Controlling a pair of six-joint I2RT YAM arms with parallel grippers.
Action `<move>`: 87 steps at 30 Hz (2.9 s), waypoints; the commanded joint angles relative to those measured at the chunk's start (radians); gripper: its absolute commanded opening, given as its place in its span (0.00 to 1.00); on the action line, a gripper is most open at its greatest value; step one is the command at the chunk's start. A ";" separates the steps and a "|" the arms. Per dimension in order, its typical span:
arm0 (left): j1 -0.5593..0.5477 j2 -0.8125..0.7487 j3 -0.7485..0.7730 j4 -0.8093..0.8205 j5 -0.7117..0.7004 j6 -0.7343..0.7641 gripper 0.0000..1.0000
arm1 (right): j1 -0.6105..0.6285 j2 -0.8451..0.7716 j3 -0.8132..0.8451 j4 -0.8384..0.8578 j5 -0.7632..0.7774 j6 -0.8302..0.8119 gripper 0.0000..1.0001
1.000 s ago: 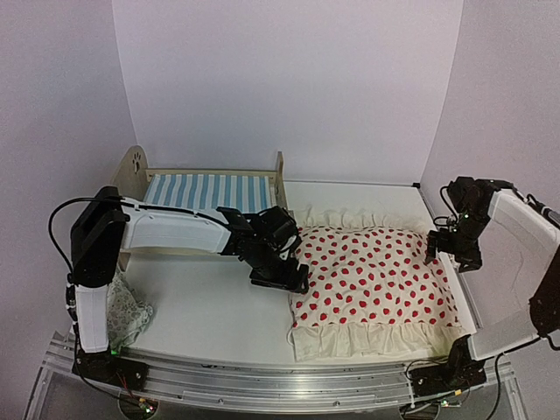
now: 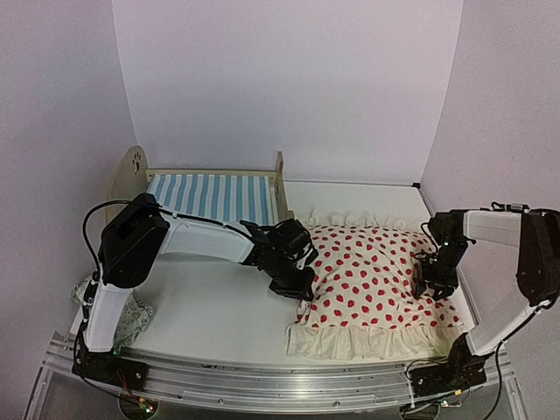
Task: Set up the pet bed
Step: Pick up the mattress from the corner of the board, then move the mattress to the bed frame.
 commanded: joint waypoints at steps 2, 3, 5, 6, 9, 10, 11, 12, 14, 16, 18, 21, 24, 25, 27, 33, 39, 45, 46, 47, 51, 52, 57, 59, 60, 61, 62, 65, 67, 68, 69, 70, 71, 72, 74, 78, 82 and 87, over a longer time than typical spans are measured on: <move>-0.005 0.053 0.190 -0.021 0.044 0.012 0.00 | -0.004 -0.019 0.055 -0.010 -0.064 0.028 0.30; -0.005 0.047 0.216 -0.033 0.036 0.019 0.00 | -0.003 -0.025 0.073 -0.014 -0.077 0.034 0.23; -0.006 0.030 0.268 -0.055 0.015 0.031 0.00 | -0.004 -0.039 0.112 -0.026 -0.105 0.049 0.10; -0.006 0.019 0.297 -0.075 -0.003 0.040 0.00 | -0.004 -0.050 0.139 -0.036 -0.115 0.055 0.07; -0.004 -0.014 0.360 -0.140 -0.050 0.060 0.00 | -0.004 -0.081 0.219 -0.070 -0.127 0.076 0.00; -0.004 -0.026 0.375 -0.156 -0.063 0.065 0.00 | -0.004 -0.091 0.247 -0.080 -0.130 0.080 0.00; -0.004 -0.045 0.383 -0.172 -0.078 0.068 0.00 | -0.004 -0.102 0.280 -0.087 -0.133 0.085 0.00; -0.004 -0.064 0.387 -0.186 -0.093 0.070 0.00 | -0.004 -0.110 0.312 -0.095 -0.138 0.090 0.00; -0.004 -0.102 0.389 -0.209 -0.123 0.075 0.00 | -0.003 -0.122 0.384 -0.112 -0.158 0.098 0.00; -0.001 -0.146 0.395 -0.242 -0.165 0.077 0.00 | -0.002 -0.131 0.441 -0.122 -0.187 0.112 0.00; 0.010 -0.196 0.404 -0.279 -0.197 0.072 0.00 | -0.002 -0.137 0.511 -0.128 -0.214 0.134 0.00; 0.042 -0.270 0.416 -0.315 -0.228 0.051 0.00 | -0.002 -0.138 0.607 -0.126 -0.260 0.160 0.00; 0.072 -0.338 0.433 -0.338 -0.278 0.069 0.00 | -0.002 -0.127 0.698 -0.120 -0.310 0.189 0.00; 0.082 -0.354 0.447 -0.357 -0.299 0.081 0.00 | 0.002 -0.121 0.725 -0.112 -0.325 0.200 0.00; 0.110 -0.378 0.482 -0.403 -0.332 0.102 0.00 | 0.018 -0.107 0.783 -0.093 -0.349 0.219 0.00; 0.191 -0.437 0.563 -0.451 -0.387 0.142 0.00 | 0.112 -0.034 0.970 -0.026 -0.344 0.277 0.00; 0.216 -0.455 0.706 -0.459 -0.502 0.211 0.00 | 0.288 0.121 1.190 0.009 -0.295 0.304 0.00; 0.224 -0.559 0.647 -0.353 -0.711 0.313 0.00 | 0.400 0.291 1.380 0.068 -0.268 0.338 0.00; 0.226 -0.590 0.626 -0.319 -0.741 0.321 0.00 | 0.418 0.313 1.410 0.084 -0.266 0.344 0.00; 0.226 -0.616 0.595 -0.285 -0.774 0.338 0.00 | 0.434 0.339 1.435 0.099 -0.262 0.349 0.00; 0.226 -0.728 0.444 -0.121 -0.893 0.420 0.00 | 0.497 0.432 1.539 0.177 -0.240 0.366 0.00; 0.227 -0.745 0.418 -0.089 -0.923 0.442 0.00 | 0.508 0.454 1.558 0.197 -0.229 0.368 0.00; 0.231 -0.761 0.391 0.005 -1.028 0.546 0.00 | 0.557 0.520 1.598 0.391 -0.171 0.379 0.00; 0.240 -0.750 0.397 0.046 -1.043 0.579 0.00 | 0.572 0.554 1.627 0.460 -0.154 0.391 0.00; 0.249 -0.740 0.408 0.056 -1.039 0.590 0.00 | 0.580 0.571 1.647 0.482 -0.145 0.388 0.00; 0.265 -0.726 0.428 0.056 -1.032 0.594 0.00 | 0.590 0.585 1.651 0.507 -0.131 0.380 0.00; 0.281 -0.713 0.449 0.053 -1.023 0.596 0.00 | 0.600 0.595 1.647 0.531 -0.118 0.370 0.00; 0.342 -0.667 0.501 0.024 -0.986 0.588 0.00 | 0.629 0.620 1.612 0.589 -0.085 0.342 0.00; 0.382 -0.644 0.523 -0.019 -0.979 0.571 0.00 | 0.649 0.649 1.586 0.598 -0.080 0.333 0.00; 0.402 -0.639 0.522 -0.044 -0.976 0.557 0.00 | 0.659 0.671 1.570 0.598 -0.084 0.332 0.00; 0.424 -0.637 0.516 -0.068 -0.973 0.541 0.00 | 0.668 0.687 1.551 0.598 -0.089 0.332 0.00; 0.445 -0.640 0.505 -0.101 -0.970 0.522 0.00 | 0.676 0.702 1.536 0.598 -0.096 0.333 0.00; 0.478 -0.647 0.479 -0.125 -0.965 0.492 0.00 | 0.682 0.723 1.524 0.597 -0.107 0.336 0.00; 0.511 -0.658 0.448 -0.144 -0.948 0.465 0.00 | 0.690 0.739 1.509 0.597 -0.116 0.336 0.00; 0.579 -0.697 0.366 -0.165 -0.884 0.423 0.00 | 0.705 0.764 1.473 0.594 -0.124 0.329 0.00; 0.686 -0.735 0.228 -0.204 -0.758 0.376 0.01 | 0.716 0.797 1.410 0.592 -0.117 0.320 0.00; 0.761 -0.711 0.217 -0.314 -0.687 0.338 0.00 | 0.717 0.823 1.381 0.592 -0.129 0.325 0.00; 0.784 -0.708 0.229 -0.374 -0.674 0.342 0.02 | 0.716 0.806 1.333 0.580 -0.070 0.294 0.00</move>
